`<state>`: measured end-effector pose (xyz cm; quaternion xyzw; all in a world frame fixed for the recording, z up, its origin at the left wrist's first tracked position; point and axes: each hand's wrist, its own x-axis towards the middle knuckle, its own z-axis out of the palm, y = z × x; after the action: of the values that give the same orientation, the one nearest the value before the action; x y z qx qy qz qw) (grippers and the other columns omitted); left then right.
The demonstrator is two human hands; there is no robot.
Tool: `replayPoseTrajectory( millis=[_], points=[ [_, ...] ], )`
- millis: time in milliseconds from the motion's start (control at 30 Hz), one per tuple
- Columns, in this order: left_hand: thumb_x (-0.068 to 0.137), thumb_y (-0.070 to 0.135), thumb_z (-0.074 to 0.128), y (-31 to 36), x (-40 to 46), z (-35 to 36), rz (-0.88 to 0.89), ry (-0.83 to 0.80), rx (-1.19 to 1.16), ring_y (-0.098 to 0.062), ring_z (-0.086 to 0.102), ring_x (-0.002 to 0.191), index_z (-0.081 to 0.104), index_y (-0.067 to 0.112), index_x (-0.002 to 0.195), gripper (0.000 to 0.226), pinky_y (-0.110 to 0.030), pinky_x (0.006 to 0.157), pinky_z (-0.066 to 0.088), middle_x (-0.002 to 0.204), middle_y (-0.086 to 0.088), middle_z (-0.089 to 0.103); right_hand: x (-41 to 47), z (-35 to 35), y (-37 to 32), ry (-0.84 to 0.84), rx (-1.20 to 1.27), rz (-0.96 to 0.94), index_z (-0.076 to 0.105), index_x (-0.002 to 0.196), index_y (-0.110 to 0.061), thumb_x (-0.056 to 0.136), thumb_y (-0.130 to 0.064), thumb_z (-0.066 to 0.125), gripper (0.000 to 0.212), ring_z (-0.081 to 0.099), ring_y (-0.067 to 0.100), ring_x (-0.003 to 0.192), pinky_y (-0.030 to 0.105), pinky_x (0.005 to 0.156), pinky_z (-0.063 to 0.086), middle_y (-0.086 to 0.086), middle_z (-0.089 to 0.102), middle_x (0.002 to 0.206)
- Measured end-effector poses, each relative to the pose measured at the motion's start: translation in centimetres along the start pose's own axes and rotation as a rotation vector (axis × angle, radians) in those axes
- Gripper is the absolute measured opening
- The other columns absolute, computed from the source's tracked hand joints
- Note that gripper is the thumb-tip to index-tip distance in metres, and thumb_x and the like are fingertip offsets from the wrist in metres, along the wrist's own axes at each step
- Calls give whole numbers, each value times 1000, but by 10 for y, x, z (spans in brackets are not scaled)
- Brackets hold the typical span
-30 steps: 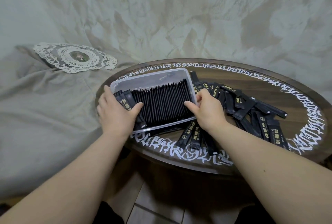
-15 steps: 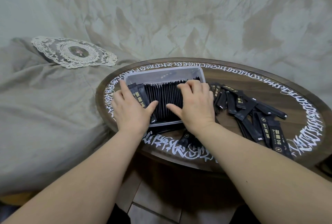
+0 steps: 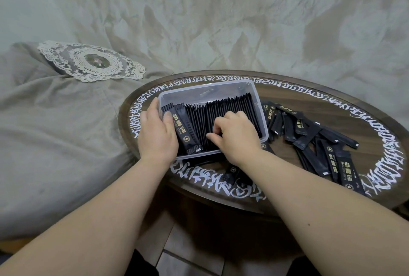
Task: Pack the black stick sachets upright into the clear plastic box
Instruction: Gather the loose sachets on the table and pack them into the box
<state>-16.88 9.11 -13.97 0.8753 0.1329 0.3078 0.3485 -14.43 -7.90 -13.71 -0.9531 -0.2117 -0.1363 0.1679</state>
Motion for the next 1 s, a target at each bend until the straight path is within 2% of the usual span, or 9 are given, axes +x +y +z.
replayPoseTrajectory(
  millis=[200, 400, 500, 600, 700, 767, 833, 933, 1000],
  points=[
    [98, 26, 38, -14, 7, 0, -13, -40, -65, -27, 50, 117, 40, 16, 144, 46, -37, 98, 38, 123, -12, 57, 4, -2, -35, 51, 185, 60, 57, 101, -21, 81, -59, 61, 43, 54, 15, 89, 32, 74, 47, -7, 57, 93],
    [92, 23, 50, -13, 6, -8, -20, -111, -112, -24, 54, 90, 45, 20, 139, 47, -41, 83, 45, 74, 6, 50, 9, 6, -54, -80, 250, 205, 49, 105, -20, 79, -48, 70, 44, 59, 24, 91, 35, 76, 49, 0, 63, 97],
    [86, 23, 54, -12, 5, -13, -3, -150, -113, -25, 56, 87, 48, 21, 134, 49, -40, 81, 48, 73, 5, 53, 12, 1, -49, -30, 304, 218, 56, 91, -22, 81, -45, 66, 28, 60, 22, 86, 34, 74, 50, -2, 65, 88],
    [72, 40, 52, -14, 6, -15, -17, -205, -145, -20, 62, 91, 45, 28, 135, 64, -42, 87, 51, 87, 3, 63, 15, -9, -27, 72, 373, 316, 58, 85, -19, 81, -48, 68, 31, 59, 22, 81, 32, 69, 46, -1, 63, 81],
    [65, 48, 50, -17, 7, -12, -6, -229, -156, -17, 63, 90, 43, 34, 135, 72, -42, 87, 52, 96, 4, 66, 9, -12, -2, 54, 324, 382, 54, 107, -14, 77, -53, 70, 51, 58, 24, 90, 31, 68, 40, 1, 60, 91],
    [67, 44, 54, -16, 8, -12, 13, -230, -154, -18, 62, 88, 46, 39, 127, 61, -43, 85, 52, 96, 3, 66, 5, -15, 6, 153, 245, 388, 48, 119, -16, 77, -53, 71, 61, 55, 24, 99, 30, 73, 38, 2, 54, 109],
    [72, 35, 60, -15, 9, -12, 25, -218, -159, -17, 62, 84, 47, 44, 118, 49, -40, 83, 52, 96, 2, 65, 5, -19, 1, 259, 182, 300, 48, 111, -19, 78, -51, 70, 52, 54, 23, 98, 31, 75, 37, 1, 50, 110],
    [79, 18, 66, -14, 9, -13, 32, -182, -189, -11, 59, 72, 48, 50, 112, 50, -25, 73, 49, 82, 3, 63, 5, -16, -23, 69, 65, 146, 49, 91, -22, 80, -60, 61, 42, 55, 20, 83, 32, 69, 44, -4, 54, 90],
    [81, 16, 68, -13, 8, -13, 14, -157, -190, -7, 56, 68, 47, 42, 125, 56, -20, 67, 43, 76, 6, 58, 5, -8, -38, -62, -23, 119, 51, 86, -20, 80, -67, 56, 47, 56, 21, 79, 31, 64, 45, -3, 58, 84]
  ],
)
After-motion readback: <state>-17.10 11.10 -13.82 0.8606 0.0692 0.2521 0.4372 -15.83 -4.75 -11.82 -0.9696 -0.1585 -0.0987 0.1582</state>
